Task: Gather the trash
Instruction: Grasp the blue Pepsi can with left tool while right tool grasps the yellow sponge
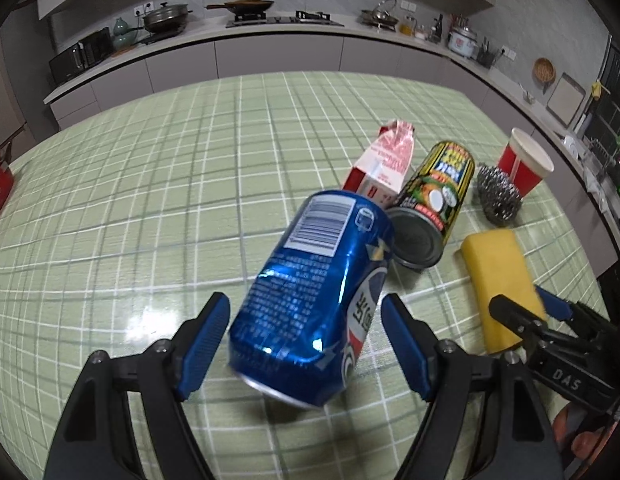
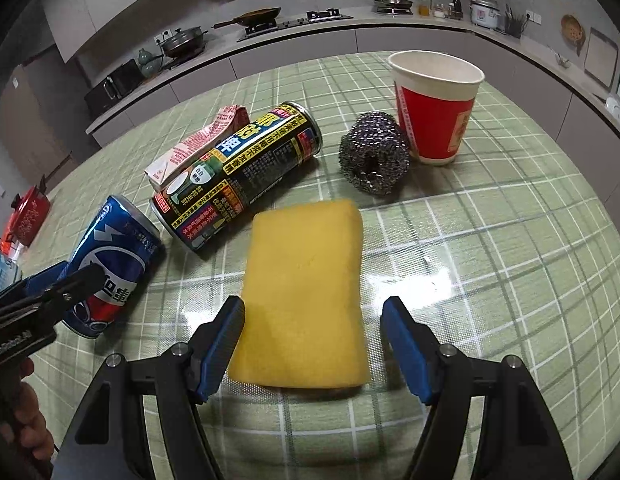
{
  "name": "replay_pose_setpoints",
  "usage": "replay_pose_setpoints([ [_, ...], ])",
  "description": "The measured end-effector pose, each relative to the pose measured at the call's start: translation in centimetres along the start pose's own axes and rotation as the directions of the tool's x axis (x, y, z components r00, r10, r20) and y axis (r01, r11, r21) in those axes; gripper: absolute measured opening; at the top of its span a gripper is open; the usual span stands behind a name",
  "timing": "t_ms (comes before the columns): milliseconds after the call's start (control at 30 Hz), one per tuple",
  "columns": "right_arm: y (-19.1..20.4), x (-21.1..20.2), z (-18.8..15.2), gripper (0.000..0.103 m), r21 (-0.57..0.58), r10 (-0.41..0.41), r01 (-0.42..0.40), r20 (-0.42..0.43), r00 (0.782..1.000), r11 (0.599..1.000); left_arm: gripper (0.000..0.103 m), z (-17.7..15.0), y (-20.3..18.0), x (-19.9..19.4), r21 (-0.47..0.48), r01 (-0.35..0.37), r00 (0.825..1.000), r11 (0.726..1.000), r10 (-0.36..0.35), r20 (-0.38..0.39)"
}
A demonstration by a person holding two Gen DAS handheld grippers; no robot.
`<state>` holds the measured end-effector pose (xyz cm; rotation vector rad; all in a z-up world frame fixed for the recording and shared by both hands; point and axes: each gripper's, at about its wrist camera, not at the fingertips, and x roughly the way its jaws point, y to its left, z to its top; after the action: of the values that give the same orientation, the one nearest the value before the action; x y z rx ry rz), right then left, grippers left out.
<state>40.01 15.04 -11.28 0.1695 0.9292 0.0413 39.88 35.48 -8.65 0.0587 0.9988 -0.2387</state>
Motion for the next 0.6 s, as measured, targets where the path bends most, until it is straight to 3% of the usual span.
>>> replay_pose_setpoints([
  [133, 0.3, 0.7, 0.3, 0.073, 0.003, 0.022, -0.022, -0.019, 1.0, 1.0, 0.079, -0.2, -0.3, 0.5, 0.009, 0.01, 1.0, 1.0, -0.01, -0.002],
  [333, 1.4, 1.4, 0.7, 0.073, -0.013, 0.022, -0.022, -0.025, 0.999, 1.0, 0.069, -0.9, -0.2, 0.0, -0.022, 0.049, 0.998, 0.999, -0.048, 0.027],
  [400, 1.6, 1.5, 0.8, 0.06, -0.019, 0.023, -0.023, -0.02, 1.0, 1.0, 0.067, -1.5, -0.1, -0.4, -0.033, 0.059, 0.998, 0.998, -0.057, 0.035],
  [600, 1.8, 1.6, 0.9, 0.051, -0.028, 0.045, -0.045, -0.021, 0.999, 0.999, 0.063, -2.3, 0.2, -1.5, -0.053, 0.08, 0.996, 0.995, -0.078, 0.047],
])
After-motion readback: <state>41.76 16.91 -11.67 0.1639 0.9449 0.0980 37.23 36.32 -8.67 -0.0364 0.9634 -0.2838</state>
